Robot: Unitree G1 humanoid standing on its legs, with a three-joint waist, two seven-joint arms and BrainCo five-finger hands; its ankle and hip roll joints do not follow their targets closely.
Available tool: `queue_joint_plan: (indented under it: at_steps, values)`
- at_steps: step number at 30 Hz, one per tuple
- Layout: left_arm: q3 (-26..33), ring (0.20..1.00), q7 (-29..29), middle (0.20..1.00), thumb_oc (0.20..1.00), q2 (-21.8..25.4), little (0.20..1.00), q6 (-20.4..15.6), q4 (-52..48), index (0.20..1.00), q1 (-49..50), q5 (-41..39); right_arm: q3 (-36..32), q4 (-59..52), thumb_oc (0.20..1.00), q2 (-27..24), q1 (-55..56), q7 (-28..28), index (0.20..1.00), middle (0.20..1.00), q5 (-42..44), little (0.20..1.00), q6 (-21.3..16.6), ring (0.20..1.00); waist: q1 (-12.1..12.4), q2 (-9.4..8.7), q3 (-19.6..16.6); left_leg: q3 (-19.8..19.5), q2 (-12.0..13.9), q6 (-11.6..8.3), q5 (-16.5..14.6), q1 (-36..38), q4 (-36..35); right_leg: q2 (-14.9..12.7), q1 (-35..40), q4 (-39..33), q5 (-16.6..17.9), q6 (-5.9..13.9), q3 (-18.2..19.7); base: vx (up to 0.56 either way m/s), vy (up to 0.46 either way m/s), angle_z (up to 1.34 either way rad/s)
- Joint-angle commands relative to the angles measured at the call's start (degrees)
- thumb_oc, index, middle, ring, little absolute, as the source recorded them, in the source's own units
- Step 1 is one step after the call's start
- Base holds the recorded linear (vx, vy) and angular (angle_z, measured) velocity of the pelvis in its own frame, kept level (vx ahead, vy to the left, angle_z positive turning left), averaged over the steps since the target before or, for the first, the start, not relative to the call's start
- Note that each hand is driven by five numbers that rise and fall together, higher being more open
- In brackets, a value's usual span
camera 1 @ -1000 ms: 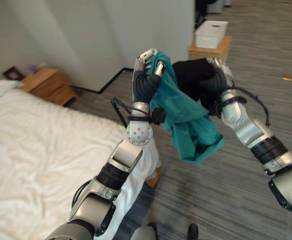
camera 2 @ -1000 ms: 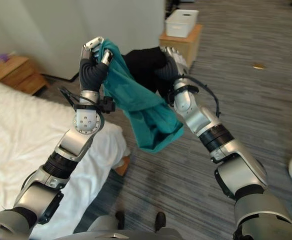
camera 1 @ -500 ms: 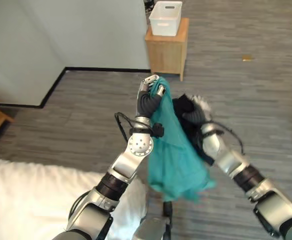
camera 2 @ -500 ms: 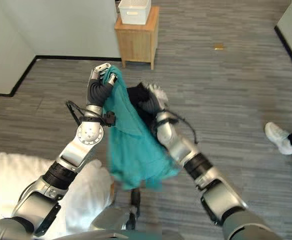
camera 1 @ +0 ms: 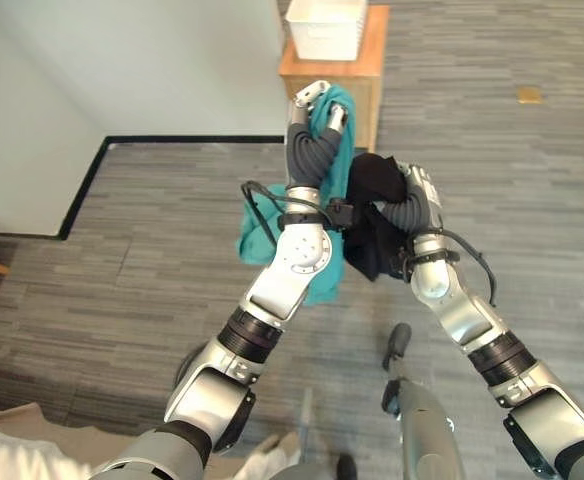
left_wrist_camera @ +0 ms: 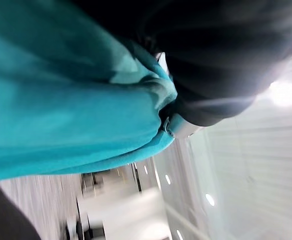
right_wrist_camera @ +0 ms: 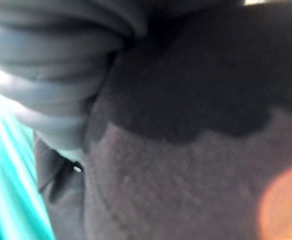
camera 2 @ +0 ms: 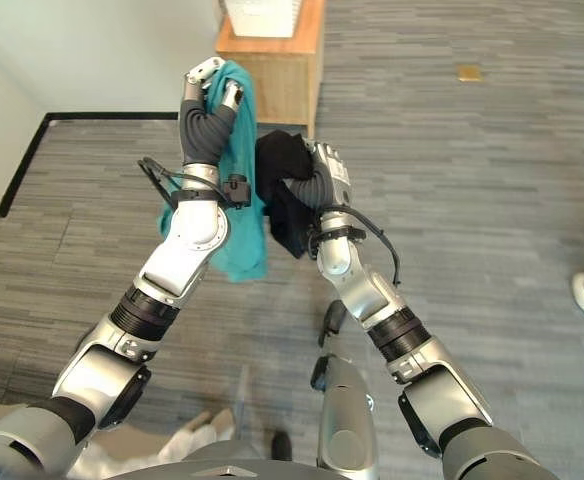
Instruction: Pick up bed clothes into laundry basket.
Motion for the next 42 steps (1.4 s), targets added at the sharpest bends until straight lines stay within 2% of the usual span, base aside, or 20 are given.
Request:
queue_joint_plan:
  at_steps: [1, 2, 3, 4, 7, 9, 10, 11, 12, 13, 14, 16, 19, 20, 23, 27, 28, 30, 31, 42]
  values:
    - [-0.16, 0.2, -1.58, 0.2, 0.2, 4.19, 0.2, -3.73, -3.42, 0.2, -0.24, 2.5, -6.24, -2.16, 0.2, -3.75, -1.34, -2.21, 0.2, 0.2, 8.08, 0.2, -7.21, 0.2, -0.54, -1.49, -4.1, 4.49, 6.86, 0.48, 1.33, -5.35, -1.29, 1.92, 10.34, -7.81, 5.83, 11.73, 4.66, 0.41, -0.153, 0.26]
    - [1.51, 0.2, -1.45, 0.2, 0.2, 3.57, 0.2, -3.41, -4.46, 0.2, 3.8, 1.42, -7.72, -8.39, 0.2, -4.59, 2.58, -0.62, 0.2, 0.2, 8.9, 0.2, -7.32, 0.2, -1.26, -1.13, -4.64, 6.64, 8.51, -0.71, 3.76, -6.82, 6.49, 2.79, 12.43, -8.48, 5.99, 10.81, 4.79, 0.49, -0.276, -0.06]
    - [1.07, 0.2, -2.25, 0.2, 0.2, 5.26, 0.2, -2.91, -6.21, 0.2, 7.16, 1.89, -8.94, -11.74, 0.2, -8.74, 4.06, 1.93, 0.2, 0.2, 10.16, 0.2, -9.51, 0.2, -0.99, -1.45, -3.97, 8.69, 12.25, -2.45, 11.05, -14.18, 25.58, 4.56, 17.49, -10.04, 4.04, 8.24, 4.83, 0.64, -0.384, -0.27]
    - [0.33, 0.2, -2.67, 0.2, 0.2, 5.44, 0.2, -2.99, -6.61, 0.2, 7.18, 1.96, -8.56, -11.21, 0.2, -10.45, 3.48, 1.65, 0.2, 0.2, 10.83, 0.2, -10.36, 0.2, 0.07, -2.28, -3.8, 6.93, 11.56, -2.59, 13.57, -18.56, 34.41, 5.06, 19.33, -10.38, 3.1, 6.89, 5.05, 0.63, -0.402, -0.17]
    - [-0.69, 0.2, -3.3, 0.2, 0.2, 5.36, 0.2, -2.91, -5.14, 0.2, 7.24, 0.87, -7.95, -10.45, 0.2, -13.0, 0.41, 1.43, 0.2, 0.2, 10.81, 0.2, -9.53, 0.2, 2.71, -4.11, -3.08, 6.56, 11.28, -1.52, 11.7, -26.16, 42.48, 4.92, 22.79, -10.38, 0.5, 6.18, 6.62, 0.36, -0.123, -0.68]
    - [-0.81, 0.2, -3.6, 0.2, 0.2, 5.06, 0.2, -2.52, -4.98, 0.2, 7.59, -0.17, -7.41, -11.31, 0.2, -14.33, 0.93, 1.62, 0.2, 0.2, 9.07, 0.2, -8.9, 0.2, 4.42, -4.94, -2.34, 7.79, 12.0, -0.94, 9.08, -32.24, 40.35, 4.02, 24.84, -10.38, -1.68, 7.06, 8.44, 0.49, 0.041, -0.78]
    - [-0.83, 0.2, -4.16, 0.2, 0.2, 4.74, 0.2, -2.23, -4.15, 0.2, 7.67, -0.18, -7.91, -11.09, 0.2, -15.78, 1.56, 1.44, 0.2, 0.2, 8.08, 0.2, -8.96, 0.2, 5.94, -4.74, -2.67, 8.89, 10.84, 0.43, 6.66, -33.36, 27.77, 3.94, 26.61, -10.38, -3.07, 8.35, 9.7, 0.29, 0.116, -0.46]
    - [-0.85, 0.2, -4.17, 0.2, 0.2, 4.7, 0.2, -2.24, -4.13, 0.2, 7.64, -0.18, -7.94, -11.11, 0.2, -15.82, 1.59, 1.44, 0.2, 0.2, 8.08, 0.2, -8.96, 0.2, 6.09, -5.03, -2.7, 9.21, 10.44, 0.59, 7.18, -33.02, 26.93, 3.56, 26.48, -10.38, -2.94, 8.43, 9.85, 0.51, 0.198, -0.75]
    - [-0.56, 0.2, -4.31, 0.2, 0.2, 4.42, 0.2, -2.21, -3.81, 0.2, 8.38, 0.21, -8.36, -10.2, 0.2, -16.19, 2.99, 1.27, 0.2, 0.2, 7.69, 0.2, -9.73, 0.2, 7.03, -4.46, -3.15, 9.88, 9.28, 0.49, 9.6, -32.93, 14.6, 3.94, 27.94, -10.38, -3.91, 9.32, 10.04, 0.67, 0.183, -1.0]
    - [0.07, 0.2, -4.57, 0.2, 0.2, 3.83, 0.2, -2.22, -3.23, 0.2, 9.61, 0.75, -9.86, -9.12, 0.2, -17.09, 6.3, 1.4, 0.2, 0.2, 5.99, 0.2, -9.61, 0.2, 8.44, -3.0, -4.43, 12.64, 10.56, -0.65, 17.71, -33.65, -2.35, 4.98, 31.61, -10.38, -6.08, 9.84, 9.35, 0.81, 0.206, -0.77]
    - [0.07, 0.2, -4.27, 0.2, 0.2, 3.53, 0.2, -1.92, -3.03, 0.2, 9.33, 1.0, -10.56, -8.86, 0.2, -16.83, 6.44, 0.79, 0.2, 0.2, 5.42, 0.2, -9.23, 0.2, 8.92, -2.75, -4.6, 14.5, 11.0, -1.01, 18.61, -34.99, -5.08, 5.11, 33.43, -10.38, -6.84, 9.65, 8.88, 0.82, 0.14, -0.62]
    - [0.04, 0.2, -3.88, 0.2, 0.2, 3.29, 0.2, -1.67, -3.23, 0.2, 9.1, 1.29, -10.58, -8.28, 0.2, -16.38, 5.85, -0.52, 0.2, 0.2, 4.34, 0.2, -8.91, 0.2, 9.91, -3.02, -4.86, 16.15, 11.46, -1.35, 18.89, -36.8, -5.3, 5.15, 35.82, -10.38, -7.92, 9.38, 8.11, 0.51, 0.063, -0.16]
    - [-0.76, 0.2, -4.3, 0.2, 0.2, 4.58, 0.2, -1.01, -3.89, 0.2, 9.5, 2.25, -11.52, -7.82, 0.2, -16.16, 5.57, -1.58, 0.2, 0.2, -0.75, 0.2, -6.79, 0.2, 11.88, -4.3, -8.08, 16.74, 10.43, 1.85, 19.08, -33.18, -5.3, 4.79, 40.1, -5.45, -7.59, 10.66, 8.83, 0.61, 0.097, -0.17]
    - [-0.68, 0.2, -3.27, 0.2, 0.2, 5.72, 0.2, -1.13, -3.98, 0.2, 9.75, 0.57, -12.21, -8.56, 0.2, -15.83, 5.72, -3.13, 0.2, 0.2, -1.58, 0.2, -6.84, 0.2, 10.96, -4.02, -6.53, 17.32, 9.28, 4.06, 18.11, -28.69, -5.3, 2.74, 35.39, 10.19, -5.14, 13.31, 8.68, 0.36, 0.163, 0.3]
    - [0.15, 0.2, -2.28, 0.2, 0.2, 7.73, 0.2, -1.25, -4.12, 0.2, 9.58, 1.09, -18.63, -12.75, 0.2, -18.45, 4.9, -3.51, 0.2, 0.2, 1.87, 0.2, -8.38, 0.2, 6.83, -2.98, -5.1, 16.54, 9.98, 4.98, 15.11, -23.44, -5.3, -1.37, 24.06, 25.33, 0.88, 15.93, 10.66, 0.4, 0.112, 0.46]
    - [-3.16, 0.2, -4.1, 0.2, 0.2, 7.97, 0.2, -2.45, -1.86, 0.2, 7.57, 1.96, -13.69, -5.08, 0.2, -26.77, -8.37, -4.46, 0.2, 0.2, 6.72, 0.2, -7.49, 0.2, 6.02, -3.39, -5.63, 12.16, 9.8, 3.23, 13.82, -22.57, -5.3, -0.44, 20.59, 12.21, -3.38, 12.68, 8.87, 0.25, -0.12, 0.79]
    - [-2.95, 0.2, -4.13, 0.2, 0.2, 7.91, 0.2, -2.49, -1.8, 0.2, 7.47, 1.95, -13.31, -4.87, 0.2, -26.85, -8.86, -4.45, 0.2, 0.2, 6.83, 0.2, -7.49, 0.2, 5.71, -3.14, -5.56, 11.95, 9.96, 3.12, 13.75, -22.57, -5.3, -0.21, 20.94, 11.69, -3.27, 12.61, 8.59, 0.29, -0.198, 0.92]
    - [-2.21, 0.2, -3.39, 0.2, 0.2, 7.63, 0.2, 0.8, -2.52, 0.2, 8.09, 4.48, -9.86, -3.13, 0.2, -31.69, -12.09, -6.66, 0.2, 0.2, 4.55, 0.2, -6.15, 0.2, 4.36, -4.74, -5.18, 11.48, 9.73, 2.46, 10.81, -21.24, -5.3, 0.92, 21.58, -3.6, -3.0, 11.92, 10.35, 0.26, -0.196, 1.15]
    - [-3.52, 0.2, -4.52, 0.2, 0.2, 6.33, 0.2, -2.53, -1.94, 0.2, 8.61, 2.22, -11.65, -3.34, 0.2, -31.48, -12.68, -3.72, 0.2, 0.2, 5.25, 0.2, -4.68, 0.2, 5.59, -5.67, -6.22, 10.63, 9.32, 2.28, 11.11, -20.63, -5.3, 0.28, 24.98, -7.57, -0.82, 12.79, 10.04, 0.14, -0.131, 0.99]
    - [-1.86, 0.2, -7.35, 0.2, 0.2, 6.24, 0.2, -4.24, -2.99, 0.2, 13.81, 0.57, 0.86, 11.07, 0.2, -27.39, -30.13, -3.71, 0.2, 0.2, 2.5, 0.2, -3.34, 0.2, 10.78, -6.3, -10.13, 8.62, 10.6, -1.21, 11.2, -19.26, -5.3, 1.06, 30.23, -10.38, -1.44, 12.19, 4.36, 0.13, -0.085, 0.18]
